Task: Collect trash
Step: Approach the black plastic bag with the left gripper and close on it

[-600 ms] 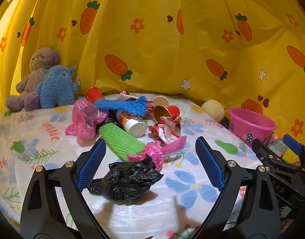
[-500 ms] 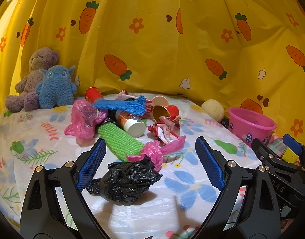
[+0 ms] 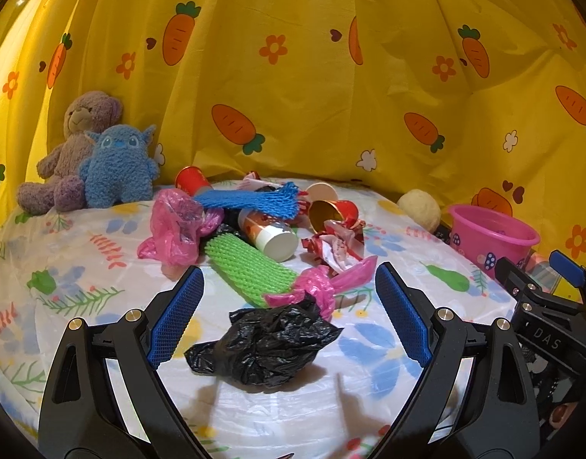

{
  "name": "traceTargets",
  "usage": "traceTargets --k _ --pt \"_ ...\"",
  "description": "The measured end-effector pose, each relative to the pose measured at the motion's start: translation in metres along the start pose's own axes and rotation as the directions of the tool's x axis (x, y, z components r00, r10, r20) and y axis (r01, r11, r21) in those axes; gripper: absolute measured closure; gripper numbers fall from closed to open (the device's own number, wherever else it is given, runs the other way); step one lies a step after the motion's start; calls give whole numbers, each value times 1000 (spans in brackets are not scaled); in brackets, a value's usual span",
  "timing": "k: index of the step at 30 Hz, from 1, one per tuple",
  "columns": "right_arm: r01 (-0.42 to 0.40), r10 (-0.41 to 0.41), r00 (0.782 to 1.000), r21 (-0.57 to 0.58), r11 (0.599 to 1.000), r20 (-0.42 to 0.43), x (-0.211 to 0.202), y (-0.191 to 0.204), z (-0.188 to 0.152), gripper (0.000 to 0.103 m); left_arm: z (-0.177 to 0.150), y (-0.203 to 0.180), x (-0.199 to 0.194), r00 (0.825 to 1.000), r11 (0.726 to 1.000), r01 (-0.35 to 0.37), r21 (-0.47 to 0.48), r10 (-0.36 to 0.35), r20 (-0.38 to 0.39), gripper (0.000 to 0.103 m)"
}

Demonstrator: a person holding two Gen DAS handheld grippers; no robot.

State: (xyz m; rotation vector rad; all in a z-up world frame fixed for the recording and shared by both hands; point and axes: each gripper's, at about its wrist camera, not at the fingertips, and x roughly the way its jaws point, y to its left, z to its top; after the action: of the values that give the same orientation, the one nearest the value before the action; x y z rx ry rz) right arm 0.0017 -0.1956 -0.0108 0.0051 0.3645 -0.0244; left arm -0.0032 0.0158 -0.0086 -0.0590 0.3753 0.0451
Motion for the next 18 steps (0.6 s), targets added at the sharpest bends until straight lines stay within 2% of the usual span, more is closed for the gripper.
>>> traceTargets --k 6,12,18 --pt "-45 45 999 -15 999 -21 9 13 -4 7 -5 21 4 1000 1000 27 -3 -27 -7 13" --pt "-94 93 995 -25 995 -34 15 22 -6 10 -17 14 28 987 993 116 -2 -116 -108 14" --pt "-203 200 978 -38 978 -64 24 38 -5 12 -33 15 49 970 992 126 -10 -125 -206 41"
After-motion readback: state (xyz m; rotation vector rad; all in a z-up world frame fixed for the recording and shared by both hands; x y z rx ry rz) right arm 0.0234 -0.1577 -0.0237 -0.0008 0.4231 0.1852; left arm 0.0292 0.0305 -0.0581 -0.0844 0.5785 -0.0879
